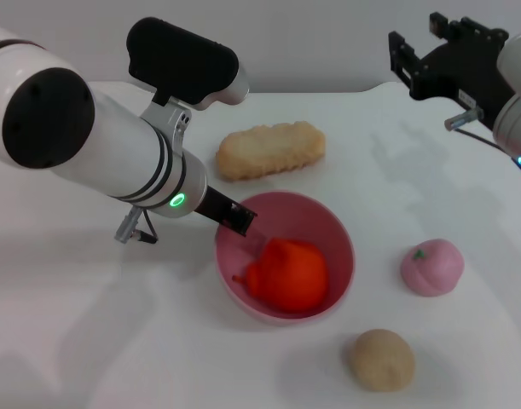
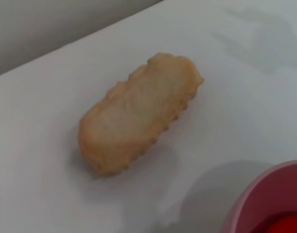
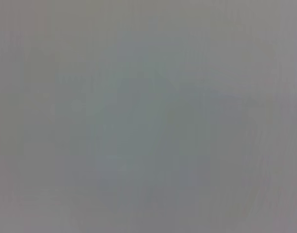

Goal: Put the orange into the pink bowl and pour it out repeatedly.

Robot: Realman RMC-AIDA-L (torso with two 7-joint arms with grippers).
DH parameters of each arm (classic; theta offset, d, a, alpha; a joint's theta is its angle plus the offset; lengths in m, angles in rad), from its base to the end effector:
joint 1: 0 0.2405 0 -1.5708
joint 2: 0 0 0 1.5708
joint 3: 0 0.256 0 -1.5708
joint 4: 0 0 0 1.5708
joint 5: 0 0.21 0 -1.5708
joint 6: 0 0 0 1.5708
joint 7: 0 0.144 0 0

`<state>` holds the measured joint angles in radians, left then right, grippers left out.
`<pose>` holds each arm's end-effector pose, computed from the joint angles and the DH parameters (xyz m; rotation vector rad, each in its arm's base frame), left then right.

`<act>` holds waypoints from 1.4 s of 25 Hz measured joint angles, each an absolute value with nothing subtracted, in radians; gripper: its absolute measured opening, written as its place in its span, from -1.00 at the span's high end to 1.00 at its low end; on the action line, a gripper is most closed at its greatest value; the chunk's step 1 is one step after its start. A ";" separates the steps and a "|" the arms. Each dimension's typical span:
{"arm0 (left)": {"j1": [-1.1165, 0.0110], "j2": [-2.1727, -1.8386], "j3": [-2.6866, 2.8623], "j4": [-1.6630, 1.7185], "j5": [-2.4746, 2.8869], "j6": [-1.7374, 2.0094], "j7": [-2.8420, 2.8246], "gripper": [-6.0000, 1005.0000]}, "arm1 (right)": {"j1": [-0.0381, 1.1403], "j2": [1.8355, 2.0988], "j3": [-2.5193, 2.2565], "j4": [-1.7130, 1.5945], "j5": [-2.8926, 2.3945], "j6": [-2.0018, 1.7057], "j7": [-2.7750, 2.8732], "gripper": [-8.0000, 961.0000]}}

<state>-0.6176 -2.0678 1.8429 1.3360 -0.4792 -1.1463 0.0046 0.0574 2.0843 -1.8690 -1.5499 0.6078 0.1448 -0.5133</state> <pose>-0.1408 0.3575 -0.0721 -2.3780 -0.9836 0.3068 0.1685 0.3433 0.0028 -1.9442 0.4741 0.4694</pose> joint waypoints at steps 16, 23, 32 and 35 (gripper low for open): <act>-0.613 -2.065 1.844 1.327 -0.537 -1.088 0.030 0.79 | 0.055 2.081 -1.892 -1.507 0.602 0.086 -0.520 -0.10; -0.599 -2.059 1.830 1.393 -0.508 -1.047 0.031 0.46 | 0.058 2.077 -1.888 -1.460 0.604 0.030 -0.521 -0.11; -0.500 -2.060 1.816 1.600 -0.294 -0.915 0.031 0.06 | 0.042 2.078 -1.880 -1.428 0.607 -0.051 -0.517 -0.55; -0.383 -2.060 1.822 1.636 -0.205 -0.675 0.031 -0.06 | 0.022 2.080 -1.902 -1.372 0.612 -0.223 -0.502 -0.59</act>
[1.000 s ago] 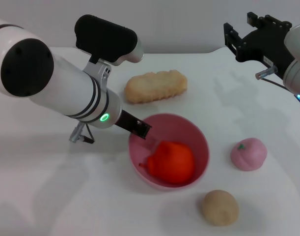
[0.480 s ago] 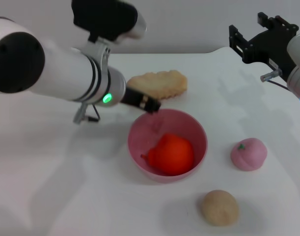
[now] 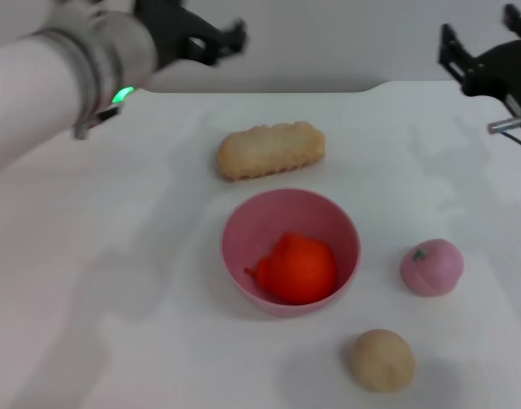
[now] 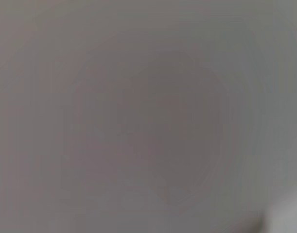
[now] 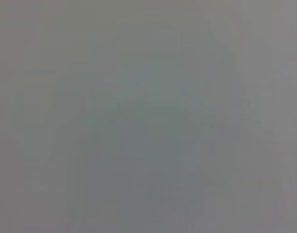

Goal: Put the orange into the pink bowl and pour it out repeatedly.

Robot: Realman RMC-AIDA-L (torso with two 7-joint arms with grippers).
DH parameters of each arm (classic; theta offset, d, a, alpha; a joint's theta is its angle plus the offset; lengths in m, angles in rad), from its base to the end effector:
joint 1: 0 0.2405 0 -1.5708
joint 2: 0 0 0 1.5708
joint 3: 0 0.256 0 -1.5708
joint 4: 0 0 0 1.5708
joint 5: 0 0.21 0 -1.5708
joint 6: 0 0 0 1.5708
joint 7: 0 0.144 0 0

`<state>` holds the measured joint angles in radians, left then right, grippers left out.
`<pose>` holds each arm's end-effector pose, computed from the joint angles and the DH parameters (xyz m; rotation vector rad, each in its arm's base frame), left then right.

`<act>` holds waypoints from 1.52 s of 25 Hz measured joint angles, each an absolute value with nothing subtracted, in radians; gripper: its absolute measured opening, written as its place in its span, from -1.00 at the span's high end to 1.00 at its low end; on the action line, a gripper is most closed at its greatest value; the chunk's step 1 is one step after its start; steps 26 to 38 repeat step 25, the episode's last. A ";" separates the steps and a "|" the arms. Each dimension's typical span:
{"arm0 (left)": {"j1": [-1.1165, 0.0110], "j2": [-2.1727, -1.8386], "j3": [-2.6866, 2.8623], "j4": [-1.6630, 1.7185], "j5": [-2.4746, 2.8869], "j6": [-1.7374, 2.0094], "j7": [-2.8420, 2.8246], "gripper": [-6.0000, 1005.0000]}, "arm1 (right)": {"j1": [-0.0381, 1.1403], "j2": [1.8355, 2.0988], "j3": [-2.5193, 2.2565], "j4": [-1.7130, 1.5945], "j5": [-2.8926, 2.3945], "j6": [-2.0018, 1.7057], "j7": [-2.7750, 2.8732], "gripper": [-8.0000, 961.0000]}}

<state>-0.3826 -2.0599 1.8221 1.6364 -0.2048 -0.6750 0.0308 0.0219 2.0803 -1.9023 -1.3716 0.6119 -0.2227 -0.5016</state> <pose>-0.1044 0.3790 0.0013 -2.0999 -0.5246 -0.2397 0.2074 0.3403 0.0103 -1.7298 0.4453 0.5228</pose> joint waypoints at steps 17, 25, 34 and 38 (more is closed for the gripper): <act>-0.134 -2.062 1.854 1.053 -0.189 0.542 -0.019 -0.67 | 0.023 2.080 -2.080 -1.015 0.619 -0.776 -0.283 -0.59; -0.149 -2.059 1.875 0.959 -0.198 0.606 -0.108 -0.66 | 0.037 2.081 -2.090 -0.963 0.622 -0.781 -0.223 -0.59; -0.149 -2.059 1.875 0.959 -0.198 0.606 -0.108 -0.66 | 0.037 2.081 -2.090 -0.963 0.622 -0.781 -0.223 -0.59; -0.149 -2.059 1.875 0.959 -0.198 0.606 -0.108 -0.66 | 0.037 2.081 -2.090 -0.963 0.622 -0.781 -0.223 -0.59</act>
